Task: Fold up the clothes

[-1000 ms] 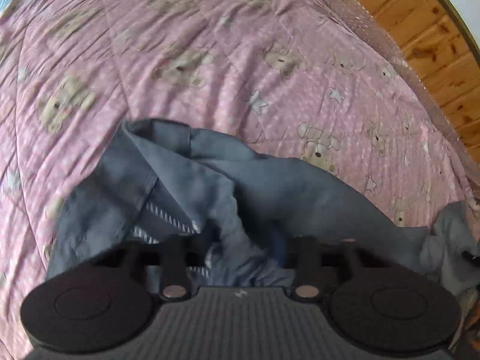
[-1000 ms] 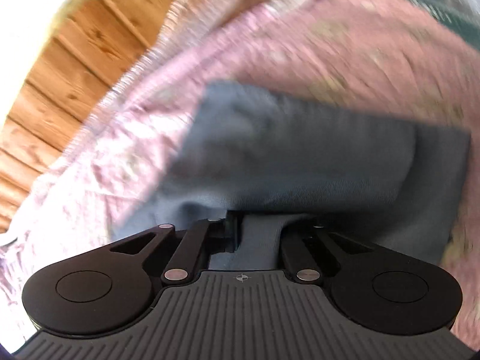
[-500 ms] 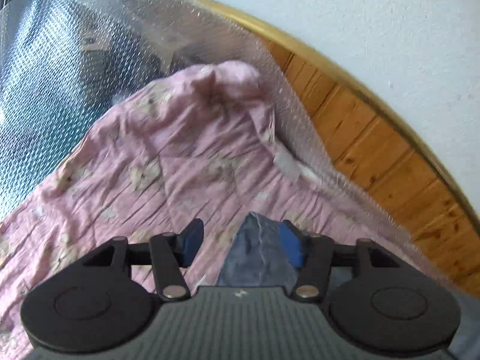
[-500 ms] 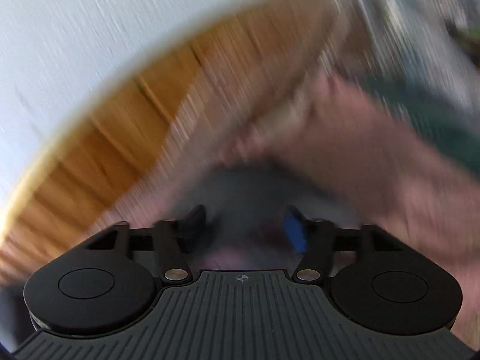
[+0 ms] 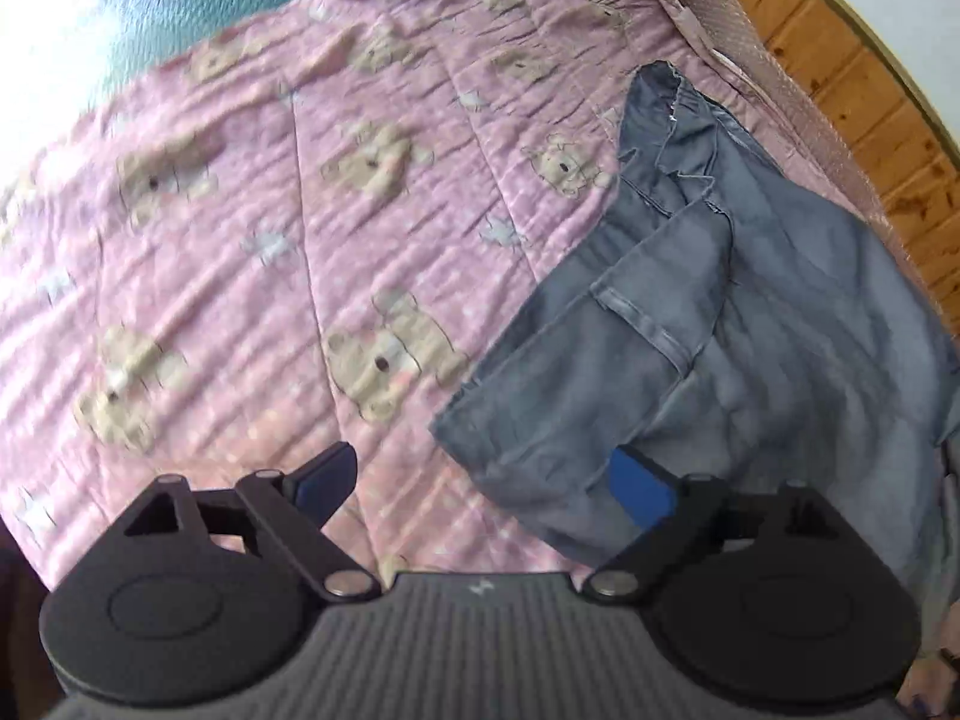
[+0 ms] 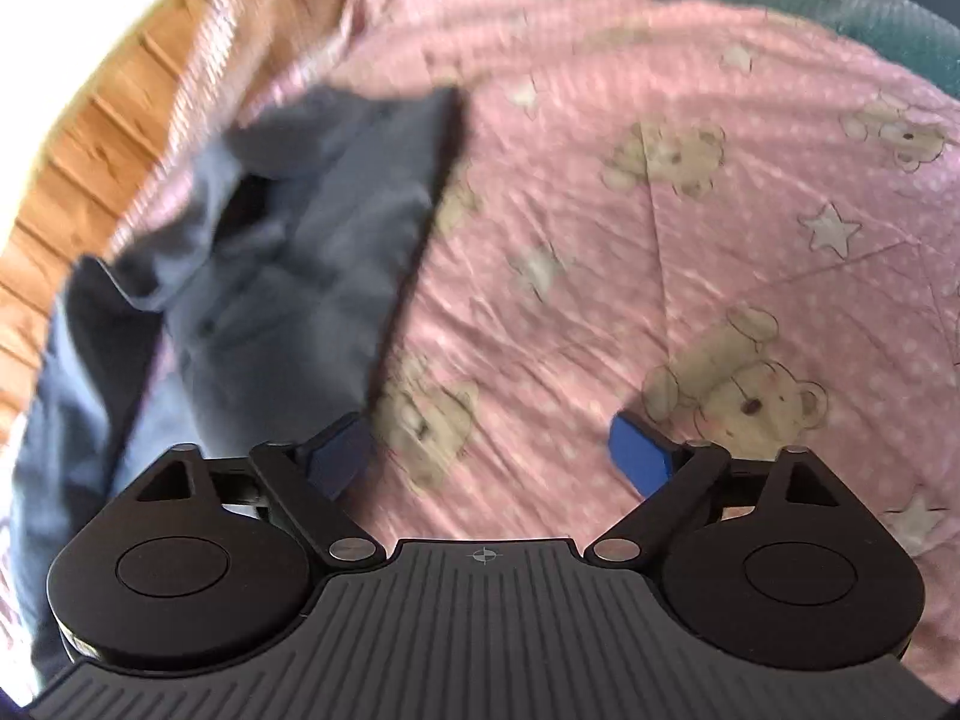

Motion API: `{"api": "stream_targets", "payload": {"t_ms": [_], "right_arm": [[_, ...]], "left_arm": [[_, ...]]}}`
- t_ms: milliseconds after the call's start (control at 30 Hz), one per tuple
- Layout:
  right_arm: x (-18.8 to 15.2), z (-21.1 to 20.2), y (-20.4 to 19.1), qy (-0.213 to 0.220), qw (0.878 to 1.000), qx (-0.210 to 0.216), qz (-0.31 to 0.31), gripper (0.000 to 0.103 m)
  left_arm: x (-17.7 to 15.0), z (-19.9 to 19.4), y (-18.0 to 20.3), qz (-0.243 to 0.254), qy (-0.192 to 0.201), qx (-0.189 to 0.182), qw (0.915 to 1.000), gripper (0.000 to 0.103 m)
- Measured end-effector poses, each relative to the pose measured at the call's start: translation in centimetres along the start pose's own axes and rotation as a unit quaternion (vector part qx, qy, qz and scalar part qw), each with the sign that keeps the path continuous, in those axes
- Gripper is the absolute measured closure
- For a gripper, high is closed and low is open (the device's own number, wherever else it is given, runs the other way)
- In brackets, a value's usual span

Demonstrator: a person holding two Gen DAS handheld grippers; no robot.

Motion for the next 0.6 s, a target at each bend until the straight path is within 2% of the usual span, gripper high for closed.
{"api": "stream_targets", "payload": {"t_ms": [33,100,133,200,233,267,300,333,367,400,500,600], "right_arm": [[-0.1,0.4,-0.5,0.003,1.0,0.014,0.006,0.01],[-0.2,1.6,-2.0,-0.003,0.999,0.048,0.013,0.011],[-0.3,2.3,-2.9,-0.009,0.998,0.066,0.016,0.011],[-0.3,3.1,-4.5,-0.015,0.995,0.097,0.02,0.011],[-0.1,2.6,-5.0,-0.01,0.994,0.106,0.017,0.017],[0.1,2.1,-5.5,-0.004,0.993,0.114,0.014,0.029],[0.3,1.5,-6.0,0.001,0.992,0.123,0.012,0.07],[0.5,1.0,-6.5,0.007,0.991,0.132,0.009,0.089],[0.7,0.5,-7.0,0.012,0.99,0.141,0.006,0.096],[0.9,0.0,-7.5,0.018,0.989,0.149,0.003,0.097],[1.4,-1.6,-9.0,0.034,0.984,0.175,-0.005,0.1],[3.3,-7.0,-10.5,0.083,0.979,0.186,-0.027,0.1]], "left_arm": [[-0.3,0.4,0.3,-0.017,-0.009,-0.023,0.9995,0.009],[-0.3,1.4,1.4,-0.023,-0.001,-0.05,0.9985,0.008],[-0.1,2.0,2.2,-0.019,0.003,-0.047,0.9987,0.002],[0.5,3.2,3.6,-0.007,0.012,-0.028,0.9995,0.0],[0.8,3.9,4.4,-0.001,0.017,-0.019,0.9997,0.0],[1.0,4.2,5.0,0.008,0.025,-0.013,0.9996,0.001],[1.2,4.1,5.7,0.021,0.038,-0.016,0.9989,0.011],[1.6,3.9,5.9,0.028,0.041,-0.023,0.9985,0.049],[2.0,3.7,6.1,0.033,0.041,-0.029,0.9982,0.082],[2.4,3.1,5.9,0.022,0.044,-0.051,0.9975,0.092],[3.4,-0.7,5.6,0.011,0.083,-0.112,0.9902,0.094],[4.2,-6.7,6.8,0.049,0.119,-0.179,0.9754,0.095]]}}
Point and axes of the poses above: each gripper's, at about its wrist camera, not at the fingertips, and z roughly the way its jaws point, y to its right, x to its top, the point moved 3 cm from there along z, roughly the way its jaws point, and after that the axes turned 4 degrees about z, right-handed, at the moved point
